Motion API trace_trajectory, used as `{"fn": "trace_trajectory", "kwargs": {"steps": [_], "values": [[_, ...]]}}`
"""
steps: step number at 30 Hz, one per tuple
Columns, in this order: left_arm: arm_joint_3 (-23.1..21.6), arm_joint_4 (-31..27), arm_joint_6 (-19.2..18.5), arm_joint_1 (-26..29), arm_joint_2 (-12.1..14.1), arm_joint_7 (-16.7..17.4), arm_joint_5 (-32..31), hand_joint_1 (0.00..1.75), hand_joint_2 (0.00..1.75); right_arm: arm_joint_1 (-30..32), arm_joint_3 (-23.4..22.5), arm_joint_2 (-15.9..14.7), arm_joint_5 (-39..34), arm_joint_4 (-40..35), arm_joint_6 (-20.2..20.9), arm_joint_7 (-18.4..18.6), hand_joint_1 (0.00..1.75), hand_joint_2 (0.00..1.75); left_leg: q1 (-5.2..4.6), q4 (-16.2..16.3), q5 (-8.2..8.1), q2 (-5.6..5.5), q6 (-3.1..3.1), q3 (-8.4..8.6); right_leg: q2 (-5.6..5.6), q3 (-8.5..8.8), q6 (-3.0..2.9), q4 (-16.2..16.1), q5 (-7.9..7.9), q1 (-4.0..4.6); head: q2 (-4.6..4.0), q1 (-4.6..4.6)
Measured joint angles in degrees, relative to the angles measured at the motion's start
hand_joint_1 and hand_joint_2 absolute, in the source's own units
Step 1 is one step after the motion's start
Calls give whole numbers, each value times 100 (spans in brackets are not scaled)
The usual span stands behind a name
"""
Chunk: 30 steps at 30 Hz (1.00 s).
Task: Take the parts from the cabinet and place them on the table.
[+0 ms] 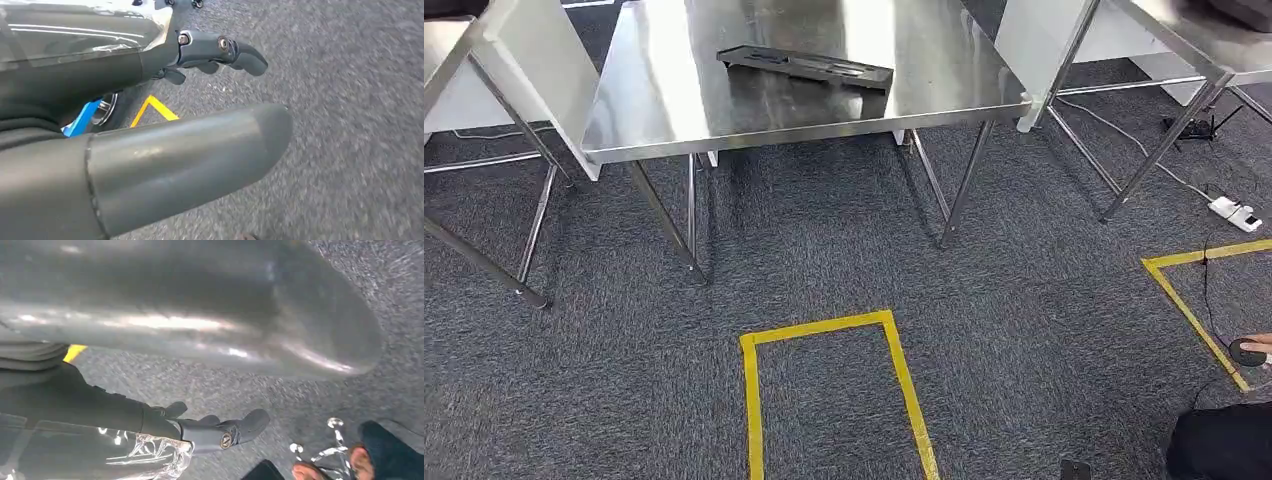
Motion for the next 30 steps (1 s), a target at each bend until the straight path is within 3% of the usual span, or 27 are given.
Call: {"fn": "trace_trajectory", "kwargs": {"steps": [1, 2, 3, 5, 6, 7, 8, 9, 10, 11, 12, 19, 20, 21, 22, 23, 24, 25, 26, 27, 28, 30], "values": [[4, 2, 11, -1, 4, -33, 7, 0, 0, -10, -11, 0, -15, 0, -57, -104, 0, 0, 25, -488, 44, 1, -14, 361, 0, -92, 27, 91, 16, -11, 0, -2], [9, 7, 13, -13, 0, -53, 4, 0, 0, -24, -26, -11, -61, 0, -97, -185, 0, 0, 19, -954, -205, -18, -35, 655, 0, -188, 55, 173, 32, 9, 0, -7], [15, 9, 20, -15, 2, -68, 7, 0, 0, -44, -44, -2, -92, 2, -121, -254, 0, 0, -31, -1177, -277, -43, 32, 750, -3, -240, 108, 234, 68, 29, 2, 9], [17, 15, 31, -18, 4, -88, 7, 0, 0, -71, -87, 11, -136, 7, -153, -311, 0, 0, -76, -1161, -288, -37, 91, 663, -10, -292, 231, 219, 177, 16, 2, 7], [20, 15, 31, -17, 4, -90, 7, 0, 0, -66, -98, 15, -170, 9, -156, -352, 0, 0, -87, -1169, -239, -34, 168, 633, -5, -301, 278, 204, 226, 16, 2, 11], [26, 24, 37, -9, 2, -90, 7, 0, 0, -62, -118, 11, -205, 13, -160, -402, 0, 0, -29, -1228, -143, 8, 288, 526, -3, -352, 298, 245, 202, 9, 0, 7], [26, 24, 42, -16, 9, -94, 2, 0, 0, -55, -138, 20, -238, 18, -162, -453, 0, 0, -60, -1233, -85, 9, 347, 453, 25, -449, 235, 399, -57, 9, 0, -7], [26, 24, 46, -18, 17, -96, 2, 0, 0, -61, -157, 24, -269, 20, -169, -473, 0, 0, -58, -1230, -9, 28, 414, 383, 41, -540, 170, 672, -363, 3, 0, 42], [26, 28, 48, -18, 20, -96, 0, 0, 0, -64, -186, 18, -275, 22, -173, -482, 0, 0, -66, -1231, 67, 39, 412, 281, 56, -624, 135, 1092, -707, 4, 0, 50], [26, 28, 48, -18, 17, -96, -2, 0, 0, -70, -205, 17, -275, 22, -173, -494, 0, 0, -79, -1227, 151, 54, 413, 181, 66, -675, 141, 1533, -946, 6, 2, 48], [26, 31, 48, -21, 17, -96, -2, 0, 0, -70, -221, 17, -275, 24, -175, -501, 0, 0, -85, -1220, 229, 63, 405, 80, 69, -677, 192, 1839, -992, 5, 0, 48], [26, 31, 48, -22, 17, -96, -2, 0, 0, -70, -225, 17, -275, 26, -175, -510, 0, 0, -85, -1217, 259, 65, 401, 45, 70, -665, 214, 1915, -970, 4, 0, 48], [26, 31, 55, -22, 20, -96, -13, 0, 0, -70, -234, 20, -273, 31, -177, -536, 0, 0, -85, -1208, 395, 82, 376, -84, 70, -426, 370, 1885, -653, 0, 0, 48], [26, 31, 59, -22, 20, -94, -31, 0, 0, -78, -234, 17, -267, 31, -177, -536, 0, 0, -81, -1200, 474, 89, 355, -194, 72, -136, 440, 1568, -439, -7, 0, 46], [26, 33, 59, -30, 20, -85, -39, 0, 0, -135, -240, 9, -267, 31, -138, -536, 0, 0, -114, -1170, 648, 82, 259, -343, 100, 972, 331, 30, -640, 5, 2, 50], [26, 37, 61, -28, 28, -83, -48, 0, 0, -142, -254, 15, -267, 37, -103, -536, 0, 0, -113, -1228, 820, 94, 197, -328, 114, 1000, 196, -228, -718, 74, 0, 35], [26, 57, 90, 10, 44, -75, -70, 0, 0, -125, -271, 17, -273, 39, -51, -534, 0, 0, -54, -869, 176, 54, 77, -480, 50, 760, -89, -176, -482, 13, 0, 11], [28, 66, 94, 11, 39, -68, -85, 0, 0, -121, -273, 15, -273, 39, -27, -534, 0, 0, -52, -471, -209, 42, 61, -557, 44, 683, -126, -174, -410, 30, 0, 0], [26, 70, 96, 11, 41, -68, -103, 0, 0, -119, -273, 15, -273, 39, -20, -534, 0, 0, -48, -25, -489, 24, 43, -637, 33, 596, -139, -168, -338, 46, 0, 4], [26, 70, 101, 8, 44, -68, -120, 0, 0, -120, -275, 15, -273, 39, -16, -534, 0, 0, -47, 363, -608, 22, 31, -684, 22, 496, -144, -156, -269, 65, 0, 2], [24, 70, 107, 2, 48, -68, -142, 0, 0, -120, -275, 13, -273, 39, 2, -534, 0, 0, -45, 624, -478, 22, 28, -660, 20, 380, -139, -133, -219, 78, 0, 0], [24, 72, 107, 2, 59, -88, -142, 0, 0, -118, -280, 13, -284, 39, 37, -525, 0, 0, -40, 482, 108, 24, 32, -366, 10, 204, -97, -56, -130, 78, 0, 2]]}}
